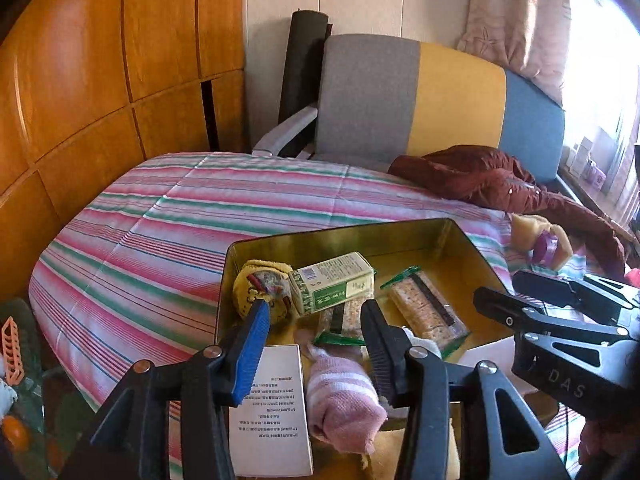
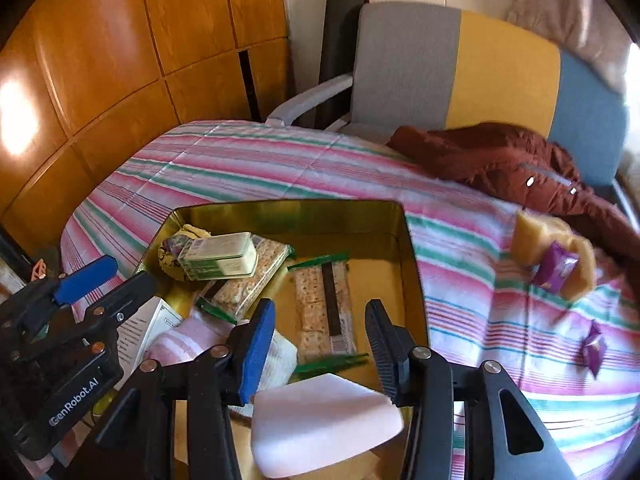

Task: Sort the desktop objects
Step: 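Carry the tea box and cracker pack to the gold box and release them inside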

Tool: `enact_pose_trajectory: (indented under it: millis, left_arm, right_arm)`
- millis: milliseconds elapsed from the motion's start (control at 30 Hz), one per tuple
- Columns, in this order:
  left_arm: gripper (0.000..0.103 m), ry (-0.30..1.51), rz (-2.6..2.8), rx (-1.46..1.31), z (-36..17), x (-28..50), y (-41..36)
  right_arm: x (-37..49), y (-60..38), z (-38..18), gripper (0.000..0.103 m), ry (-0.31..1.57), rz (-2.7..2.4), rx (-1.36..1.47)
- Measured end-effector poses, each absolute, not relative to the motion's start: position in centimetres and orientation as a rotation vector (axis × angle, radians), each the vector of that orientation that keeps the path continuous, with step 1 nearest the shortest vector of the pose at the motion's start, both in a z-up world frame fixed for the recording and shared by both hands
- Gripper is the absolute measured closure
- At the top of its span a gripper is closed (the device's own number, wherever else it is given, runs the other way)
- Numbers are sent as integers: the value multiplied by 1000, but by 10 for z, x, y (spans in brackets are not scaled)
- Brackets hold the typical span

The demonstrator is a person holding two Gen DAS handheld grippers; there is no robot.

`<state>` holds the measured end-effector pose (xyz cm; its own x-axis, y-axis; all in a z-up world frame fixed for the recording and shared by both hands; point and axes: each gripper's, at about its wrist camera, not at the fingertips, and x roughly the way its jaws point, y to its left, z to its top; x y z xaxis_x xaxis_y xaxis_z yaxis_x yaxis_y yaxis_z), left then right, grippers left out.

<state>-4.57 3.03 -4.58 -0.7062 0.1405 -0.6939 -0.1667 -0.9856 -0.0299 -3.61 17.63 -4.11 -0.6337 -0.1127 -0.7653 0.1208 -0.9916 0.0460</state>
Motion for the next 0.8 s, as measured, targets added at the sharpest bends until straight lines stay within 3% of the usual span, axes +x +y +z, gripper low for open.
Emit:
enact_pose_trajectory:
  millis: [367,800]
  left_arm:
    - [55,50,2765,-1068,-28,-28,32]
    - [55,102,2749,-1042,-20,-18,50]
  right_arm:
    - [0,165,0,49,149,-2849,1140]
    - [21,179,15,48,169,-2919,1081]
